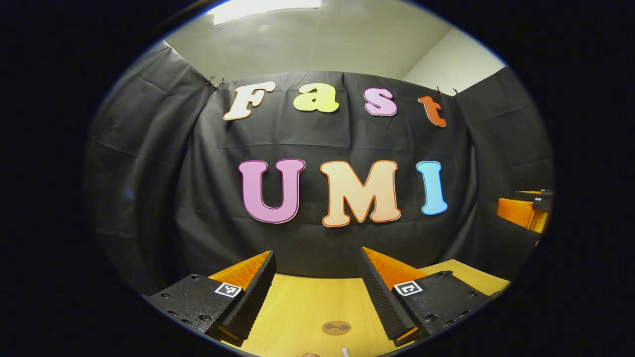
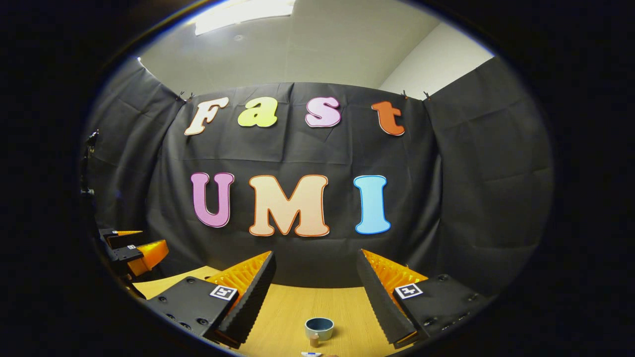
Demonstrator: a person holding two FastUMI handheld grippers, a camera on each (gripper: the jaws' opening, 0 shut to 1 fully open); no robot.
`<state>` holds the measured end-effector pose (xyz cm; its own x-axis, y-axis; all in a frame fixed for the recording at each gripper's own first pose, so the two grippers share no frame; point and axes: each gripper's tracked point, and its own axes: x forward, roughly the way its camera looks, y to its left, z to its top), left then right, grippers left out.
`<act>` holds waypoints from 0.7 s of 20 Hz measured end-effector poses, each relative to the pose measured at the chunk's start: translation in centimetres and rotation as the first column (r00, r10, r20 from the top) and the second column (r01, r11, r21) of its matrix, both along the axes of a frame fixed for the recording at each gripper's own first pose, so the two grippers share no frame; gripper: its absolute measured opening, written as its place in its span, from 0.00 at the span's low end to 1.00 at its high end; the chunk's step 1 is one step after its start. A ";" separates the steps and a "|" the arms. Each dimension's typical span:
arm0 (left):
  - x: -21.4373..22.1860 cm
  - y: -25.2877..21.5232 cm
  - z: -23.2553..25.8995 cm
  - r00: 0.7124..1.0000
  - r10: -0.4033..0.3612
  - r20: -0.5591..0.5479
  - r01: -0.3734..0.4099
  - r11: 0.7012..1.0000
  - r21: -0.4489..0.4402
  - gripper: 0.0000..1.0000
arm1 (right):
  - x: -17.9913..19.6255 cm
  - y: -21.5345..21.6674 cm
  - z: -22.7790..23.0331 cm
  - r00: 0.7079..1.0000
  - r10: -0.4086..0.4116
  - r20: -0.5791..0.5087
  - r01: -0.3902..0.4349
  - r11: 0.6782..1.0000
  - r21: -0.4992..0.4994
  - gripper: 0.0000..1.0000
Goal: Put the toothbrush and toothpaste on the desktop into the cup, then pick up the cup and place it on the coaster on the desktop.
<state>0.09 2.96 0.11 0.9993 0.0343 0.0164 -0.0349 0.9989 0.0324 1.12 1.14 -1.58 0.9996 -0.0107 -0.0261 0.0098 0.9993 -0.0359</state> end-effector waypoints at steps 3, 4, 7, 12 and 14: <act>-0.1 0.1 -0.2 1.000 0.002 -0.007 -0.002 1.000 0.000 0.95 | 0.0 -0.4 -0.7 1.000 -0.011 -0.019 0.011 1.000 -0.006 0.99; -0.2 0.1 -0.3 1.000 0.003 -0.008 -0.003 1.000 0.002 0.95 | 0.0 -0.5 -1.2 1.000 -0.010 -0.028 0.009 1.000 -0.010 0.99; -0.3 -0.1 -0.2 1.000 0.000 -0.007 0.000 1.000 0.003 0.95 | 0.1 -0.3 -3.9 0.994 0.014 -0.104 -0.015 1.000 -0.006 0.99; -0.7 0.0 -0.2 1.000 0.002 0.000 -0.002 1.000 0.013 0.95 | 0.0 -0.2 -11.0 0.950 0.062 -0.305 -0.049 0.998 0.050 0.99; -0.9 0.2 -0.5 1.000 0.009 -0.004 -0.009 1.000 0.015 0.94 | -0.4 -0.3 -14.3 0.918 0.068 -0.390 -0.049 0.997 0.058 0.99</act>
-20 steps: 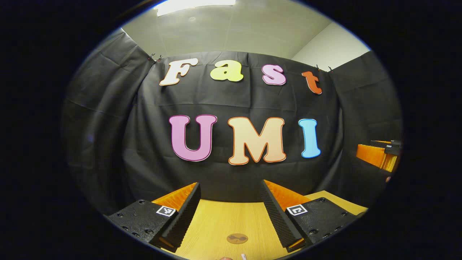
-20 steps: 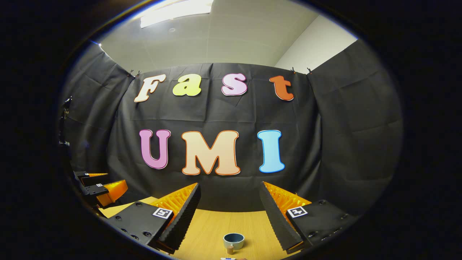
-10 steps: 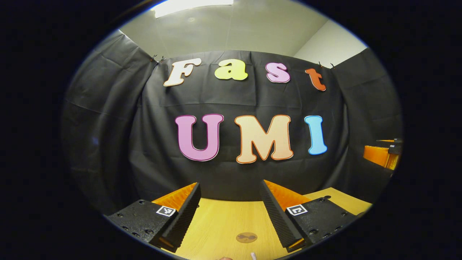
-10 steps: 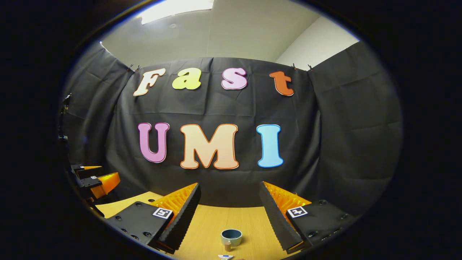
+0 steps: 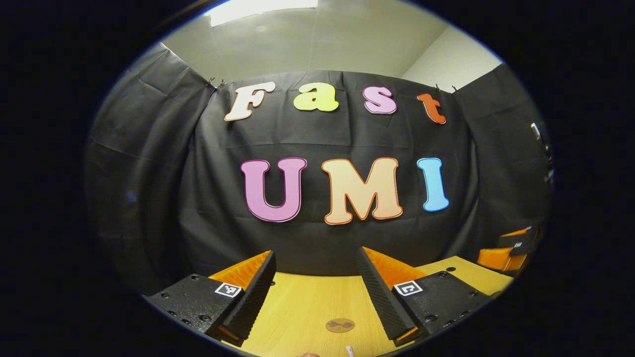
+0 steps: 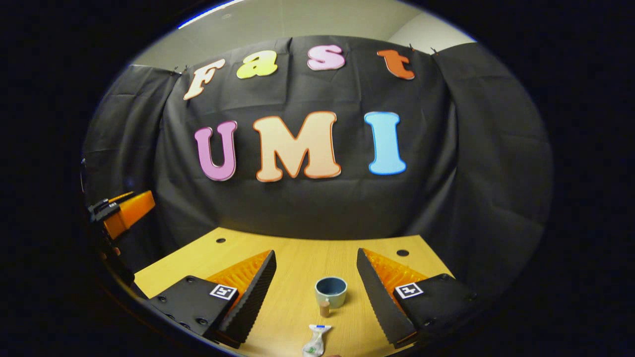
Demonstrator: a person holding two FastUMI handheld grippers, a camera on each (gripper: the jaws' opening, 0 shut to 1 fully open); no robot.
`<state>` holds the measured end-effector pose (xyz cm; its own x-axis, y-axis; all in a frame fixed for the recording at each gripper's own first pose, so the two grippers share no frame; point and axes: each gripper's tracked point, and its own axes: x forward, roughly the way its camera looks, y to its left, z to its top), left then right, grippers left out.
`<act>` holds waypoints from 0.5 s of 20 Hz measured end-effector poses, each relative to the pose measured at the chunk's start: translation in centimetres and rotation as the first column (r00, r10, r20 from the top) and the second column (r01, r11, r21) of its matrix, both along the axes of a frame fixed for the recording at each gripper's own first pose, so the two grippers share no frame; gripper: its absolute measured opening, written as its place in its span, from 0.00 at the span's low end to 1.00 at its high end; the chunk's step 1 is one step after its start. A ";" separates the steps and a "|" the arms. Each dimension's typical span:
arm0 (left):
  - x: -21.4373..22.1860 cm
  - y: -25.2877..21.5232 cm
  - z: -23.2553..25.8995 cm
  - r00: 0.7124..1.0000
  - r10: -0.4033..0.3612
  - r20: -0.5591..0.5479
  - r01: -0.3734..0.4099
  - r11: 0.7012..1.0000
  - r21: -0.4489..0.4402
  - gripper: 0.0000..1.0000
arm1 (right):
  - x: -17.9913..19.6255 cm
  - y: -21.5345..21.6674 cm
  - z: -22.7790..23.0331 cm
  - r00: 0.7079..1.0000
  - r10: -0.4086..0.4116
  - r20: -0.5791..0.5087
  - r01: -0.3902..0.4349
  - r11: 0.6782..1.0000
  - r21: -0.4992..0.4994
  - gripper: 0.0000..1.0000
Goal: Put the toothbrush and toothpaste on the desktop into the cup, then pick up the cup and place it on the coaster on the desktop.
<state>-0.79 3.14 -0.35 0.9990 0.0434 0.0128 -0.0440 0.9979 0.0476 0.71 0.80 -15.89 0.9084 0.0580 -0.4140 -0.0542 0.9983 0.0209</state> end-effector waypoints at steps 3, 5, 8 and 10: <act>-0.1 0.4 -0.3 1.000 0.015 -0.009 -0.015 1.000 0.002 0.95 | -0.8 0.1 -5.1 0.990 0.021 -0.139 -0.023 1.000 -0.010 1.00; -0.4 0.8 -1.0 0.999 0.031 -0.022 -0.031 1.000 -0.001 0.95 | -2.0 -0.1 -8.7 0.973 0.037 -0.227 -0.049 0.998 -0.049 0.99; -0.5 1.3 -1.6 0.998 0.051 -0.039 -0.051 0.999 0.000 0.95 | -3.2 -0.2 -12.9 0.945 0.050 -0.324 -0.084 0.992 -0.093 0.99; -0.8 1.7 -1.9 0.997 0.065 -0.046 -0.065 0.998 0.007 0.95 | -3.6 -0.3 -15.1 0.930 0.049 -0.365 -0.094 0.990 -0.106 1.00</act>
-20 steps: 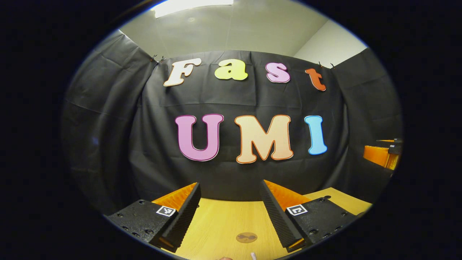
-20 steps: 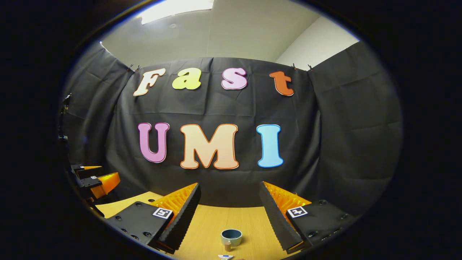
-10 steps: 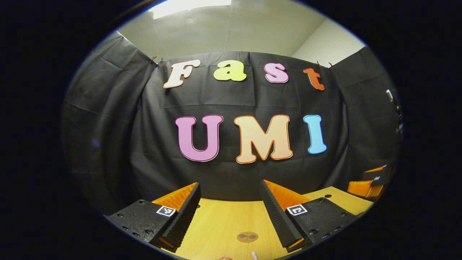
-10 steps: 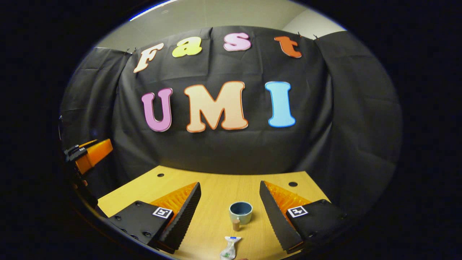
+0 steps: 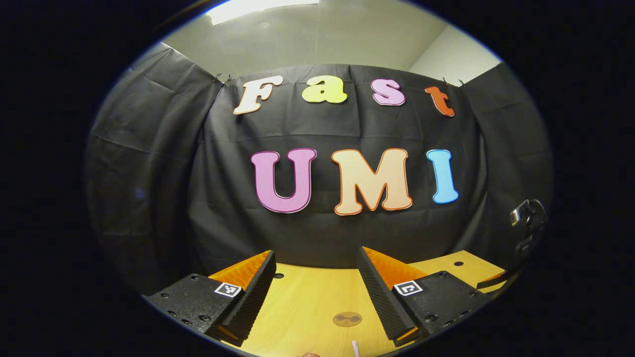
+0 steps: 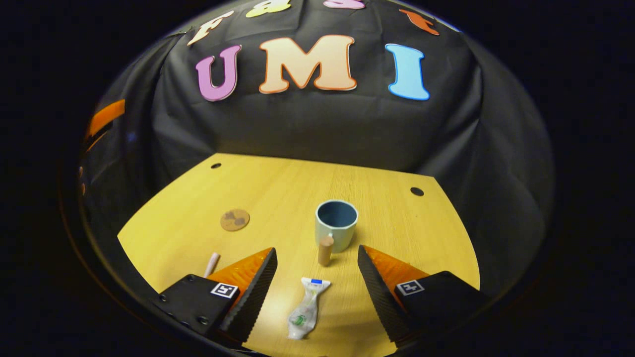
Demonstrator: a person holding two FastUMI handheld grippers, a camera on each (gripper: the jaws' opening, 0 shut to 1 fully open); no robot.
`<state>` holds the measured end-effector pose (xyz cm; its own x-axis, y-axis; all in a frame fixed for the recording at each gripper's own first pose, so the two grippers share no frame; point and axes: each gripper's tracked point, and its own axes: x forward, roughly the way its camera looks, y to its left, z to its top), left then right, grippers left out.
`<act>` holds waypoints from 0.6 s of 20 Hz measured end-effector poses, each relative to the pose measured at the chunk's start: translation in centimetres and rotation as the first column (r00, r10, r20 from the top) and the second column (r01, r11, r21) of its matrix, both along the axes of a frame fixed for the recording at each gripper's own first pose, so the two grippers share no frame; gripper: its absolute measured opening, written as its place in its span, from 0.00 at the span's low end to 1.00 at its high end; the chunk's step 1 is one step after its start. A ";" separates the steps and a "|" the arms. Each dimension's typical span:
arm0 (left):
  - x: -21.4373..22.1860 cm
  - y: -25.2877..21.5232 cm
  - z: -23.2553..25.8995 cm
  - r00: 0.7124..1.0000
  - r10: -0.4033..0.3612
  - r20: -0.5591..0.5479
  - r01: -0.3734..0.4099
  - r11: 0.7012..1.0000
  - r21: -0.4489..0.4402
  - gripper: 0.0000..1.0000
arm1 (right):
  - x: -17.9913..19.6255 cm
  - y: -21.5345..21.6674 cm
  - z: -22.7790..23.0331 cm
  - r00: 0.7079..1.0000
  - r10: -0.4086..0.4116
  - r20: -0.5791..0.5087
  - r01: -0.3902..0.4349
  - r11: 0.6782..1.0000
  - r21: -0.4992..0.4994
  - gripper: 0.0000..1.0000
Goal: Put the toothbrush and toothpaste on the desktop into the cup, then pick up the cup and place it on the coaster on the desktop.
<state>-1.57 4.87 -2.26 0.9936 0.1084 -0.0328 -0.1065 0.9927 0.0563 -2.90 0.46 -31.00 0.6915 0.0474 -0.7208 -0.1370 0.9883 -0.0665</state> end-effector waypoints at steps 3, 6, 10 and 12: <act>-0.1 0.4 -0.5 1.000 0.014 -0.016 -0.014 1.000 -0.003 0.95 | -0.9 -0.5 -2.6 0.997 -0.018 -0.070 0.018 1.000 -0.010 1.00; -0.2 0.9 -0.9 0.999 0.025 -0.028 -0.025 1.000 0.003 0.95 | -2.1 -1.4 -5.9 0.987 -0.040 -0.155 0.036 0.999 -0.029 1.00; -0.3 1.1 -1.6 0.998 0.032 -0.049 -0.031 0.999 0.021 0.95 | -4.1 -1.4 -9.6 0.957 -0.026 -0.290 0.015 0.999 -0.038 1.00; -0.2 1.2 -1.8 0.998 0.031 -0.057 -0.030 0.999 0.024 0.96 | -4.7 -1.6 -10.8 0.938 -0.017 -0.346 -0.001 0.999 -0.050 1.00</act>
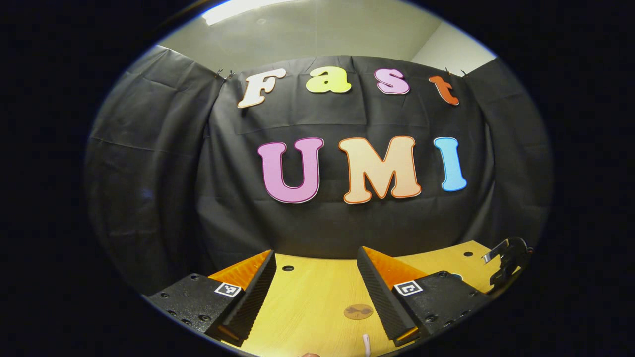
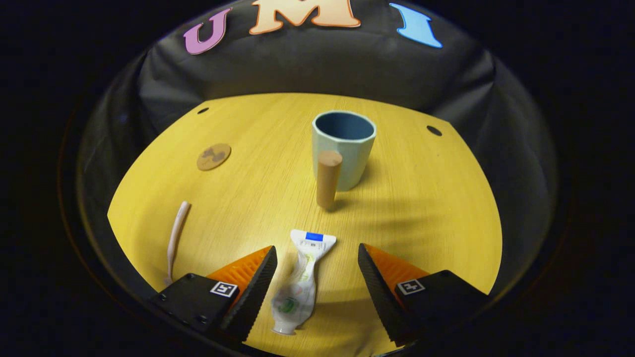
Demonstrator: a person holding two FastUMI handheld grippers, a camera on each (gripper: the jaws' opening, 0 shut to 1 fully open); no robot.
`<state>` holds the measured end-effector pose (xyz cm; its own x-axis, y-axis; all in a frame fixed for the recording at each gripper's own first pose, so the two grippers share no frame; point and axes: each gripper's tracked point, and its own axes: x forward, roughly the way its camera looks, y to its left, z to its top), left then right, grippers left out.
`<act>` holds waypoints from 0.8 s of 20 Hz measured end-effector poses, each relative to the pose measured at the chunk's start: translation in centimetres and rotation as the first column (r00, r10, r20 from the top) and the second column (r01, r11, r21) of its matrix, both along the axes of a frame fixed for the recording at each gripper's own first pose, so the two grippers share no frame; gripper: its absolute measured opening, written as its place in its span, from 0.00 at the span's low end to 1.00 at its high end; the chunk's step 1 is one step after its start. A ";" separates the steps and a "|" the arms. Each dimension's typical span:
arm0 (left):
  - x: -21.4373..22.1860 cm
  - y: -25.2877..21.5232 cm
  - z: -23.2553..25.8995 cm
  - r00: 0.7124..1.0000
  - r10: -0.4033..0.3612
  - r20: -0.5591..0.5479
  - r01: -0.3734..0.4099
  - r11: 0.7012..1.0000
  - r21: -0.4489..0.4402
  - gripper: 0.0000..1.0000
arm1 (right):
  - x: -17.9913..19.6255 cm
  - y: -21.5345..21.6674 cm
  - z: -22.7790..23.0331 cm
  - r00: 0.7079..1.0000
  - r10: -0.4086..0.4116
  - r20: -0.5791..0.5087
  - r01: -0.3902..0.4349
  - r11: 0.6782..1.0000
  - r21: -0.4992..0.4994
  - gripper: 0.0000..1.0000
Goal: Put the toothbrush and toothpaste on the desktop into the cup, then pick up the cup and place it on the coaster on the desktop.
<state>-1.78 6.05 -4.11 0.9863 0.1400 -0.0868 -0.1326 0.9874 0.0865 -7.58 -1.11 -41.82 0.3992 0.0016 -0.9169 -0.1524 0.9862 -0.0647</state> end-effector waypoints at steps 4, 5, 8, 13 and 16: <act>0.0 0.0 -0.8 1.000 -0.004 -0.026 0.004 1.000 -0.003 0.95 | 0.0 0.1 -1.6 0.998 0.009 -0.061 -0.010 1.000 -0.012 0.92; 0.0 0.1 -1.3 0.999 -0.003 -0.038 0.003 1.000 -0.002 0.94 | -0.3 0.2 -2.0 0.996 0.009 -0.086 -0.010 1.000 -0.007 0.85; 0.1 -0.2 -2.2 0.998 -0.010 -0.063 0.010 1.000 -0.001 0.96 | -0.9 1.1 -2.6 0.991 0.048 -0.127 -0.045 0.999 0.024 0.54; 0.4 -2.9 -6.8 0.976 -0.093 -0.197 0.084 0.995 -0.053 0.94 | -1.0 1.2 -2.2 0.986 0.064 -0.155 -0.059 0.998 0.032 0.07; -0.2 -4.8 -12.6 0.919 -0.147 -0.366 0.107 0.986 -0.127 0.94 | -0.9 1.1 -2.3 0.989 0.072 -0.130 -0.068 0.997 0.035 0.04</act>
